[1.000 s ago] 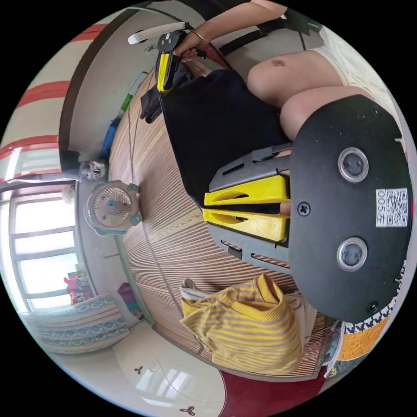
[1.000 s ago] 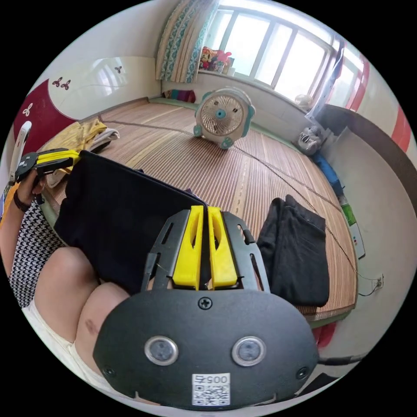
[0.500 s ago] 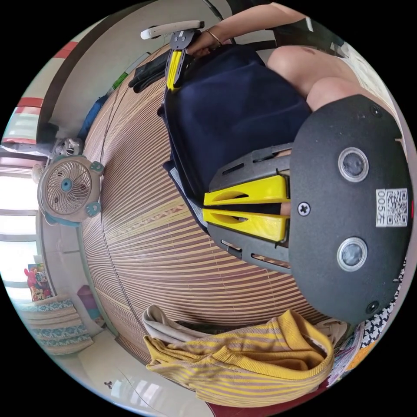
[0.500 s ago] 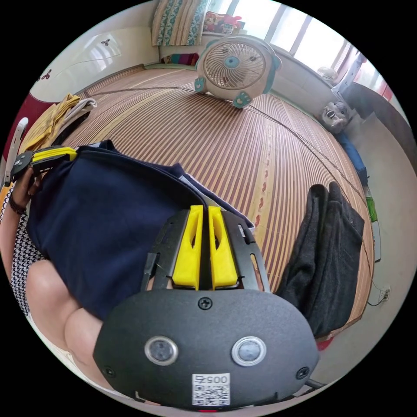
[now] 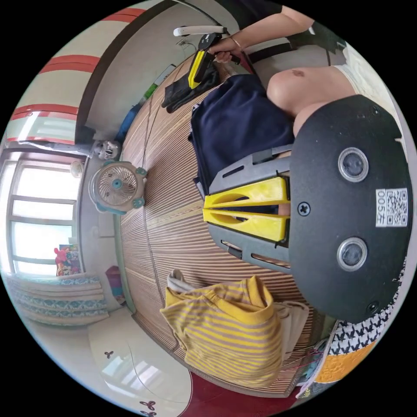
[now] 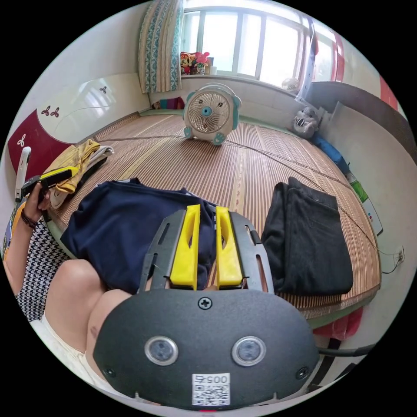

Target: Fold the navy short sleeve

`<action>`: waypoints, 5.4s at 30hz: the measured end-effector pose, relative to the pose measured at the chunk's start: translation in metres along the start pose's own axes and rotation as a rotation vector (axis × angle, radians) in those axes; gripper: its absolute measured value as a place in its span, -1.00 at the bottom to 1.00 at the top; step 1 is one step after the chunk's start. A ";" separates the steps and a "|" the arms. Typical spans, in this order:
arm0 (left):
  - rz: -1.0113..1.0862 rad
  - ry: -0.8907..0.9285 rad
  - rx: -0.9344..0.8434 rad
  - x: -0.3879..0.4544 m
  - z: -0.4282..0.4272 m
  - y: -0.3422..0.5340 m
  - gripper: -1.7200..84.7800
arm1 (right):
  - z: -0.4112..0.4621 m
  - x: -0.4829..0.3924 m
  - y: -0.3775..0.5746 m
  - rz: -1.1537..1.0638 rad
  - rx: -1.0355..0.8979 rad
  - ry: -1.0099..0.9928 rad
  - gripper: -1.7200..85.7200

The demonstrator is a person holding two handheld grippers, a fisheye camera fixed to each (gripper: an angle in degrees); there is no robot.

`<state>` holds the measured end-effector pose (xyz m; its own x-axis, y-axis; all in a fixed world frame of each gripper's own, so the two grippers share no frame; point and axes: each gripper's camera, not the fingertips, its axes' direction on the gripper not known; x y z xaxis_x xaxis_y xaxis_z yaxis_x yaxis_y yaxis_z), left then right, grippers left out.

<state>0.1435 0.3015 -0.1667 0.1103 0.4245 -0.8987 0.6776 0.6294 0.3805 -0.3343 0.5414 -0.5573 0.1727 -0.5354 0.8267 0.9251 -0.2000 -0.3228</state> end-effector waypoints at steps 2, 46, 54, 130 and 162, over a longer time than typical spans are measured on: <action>0.029 0.030 -0.035 0.012 0.009 0.013 -0.97 | 0.006 -0.006 0.013 -0.006 -0.025 -0.004 -0.82; -0.180 -0.131 -0.043 -0.019 0.053 0.065 -0.76 | 0.069 0.076 0.074 0.312 -0.082 -0.064 -0.74; -0.128 -0.088 -0.006 -0.009 0.004 0.102 -0.78 | 0.021 0.107 0.173 0.408 -0.139 -0.107 -0.74; -0.078 0.246 0.042 0.103 -0.020 0.126 -0.80 | 0.002 0.107 0.060 0.249 -0.056 -0.004 -0.95; 0.119 0.333 -0.124 0.251 0.097 0.071 -0.82 | -0.031 0.203 0.274 0.803 -0.152 -0.416 -0.80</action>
<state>0.2898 0.3897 -0.3867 -0.0729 0.6751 -0.7341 0.5790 0.6280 0.5200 -0.0566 0.3529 -0.4918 0.8798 -0.2280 0.4171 0.4247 -0.0172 -0.9052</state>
